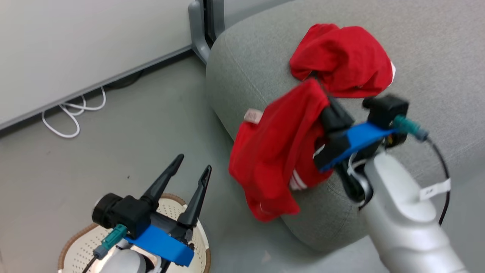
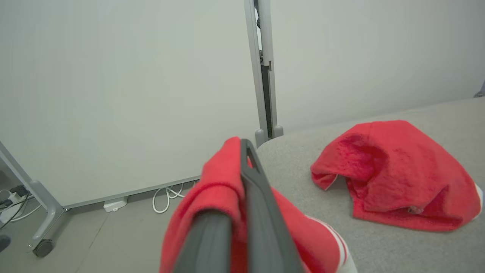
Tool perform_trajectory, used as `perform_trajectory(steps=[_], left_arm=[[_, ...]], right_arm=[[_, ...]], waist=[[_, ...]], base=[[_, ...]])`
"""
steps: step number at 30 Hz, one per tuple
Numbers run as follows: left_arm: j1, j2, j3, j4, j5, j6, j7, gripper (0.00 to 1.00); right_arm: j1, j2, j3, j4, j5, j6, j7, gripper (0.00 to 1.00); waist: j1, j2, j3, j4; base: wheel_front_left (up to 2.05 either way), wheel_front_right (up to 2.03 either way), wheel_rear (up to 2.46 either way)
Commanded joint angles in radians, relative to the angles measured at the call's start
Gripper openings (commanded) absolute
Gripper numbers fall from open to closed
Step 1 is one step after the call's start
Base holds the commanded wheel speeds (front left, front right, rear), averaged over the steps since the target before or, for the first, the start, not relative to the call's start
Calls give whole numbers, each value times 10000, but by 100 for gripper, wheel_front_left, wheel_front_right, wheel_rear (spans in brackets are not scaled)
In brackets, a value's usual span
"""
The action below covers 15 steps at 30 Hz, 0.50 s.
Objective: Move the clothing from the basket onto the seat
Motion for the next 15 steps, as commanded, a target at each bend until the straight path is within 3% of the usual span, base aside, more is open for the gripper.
perform_trajectory(steps=[1, 8, 15], left_arm=[[-215, 104, 61, -109, 86, -19, -47, 100], [-976, 560, 109, -618, 402, -18, 69, 100], [-1872, 930, 227, -1680, 714, 61, 570, 100]], right_arm=[[-339, 1, -158, -144, 41, 5, 47, 0], [-2592, -15, -1612, -679, 249, 5, 775, 0], [-4987, -626, -3548, -976, 525, 5, 1842, 0]], waist=[[1, 0, 440, 59], [1, 0, 2002, 197], [1, 0, 3821, 352]], base=[[0, 0, 0], [0, 0, 0], [0, 0, 0]])
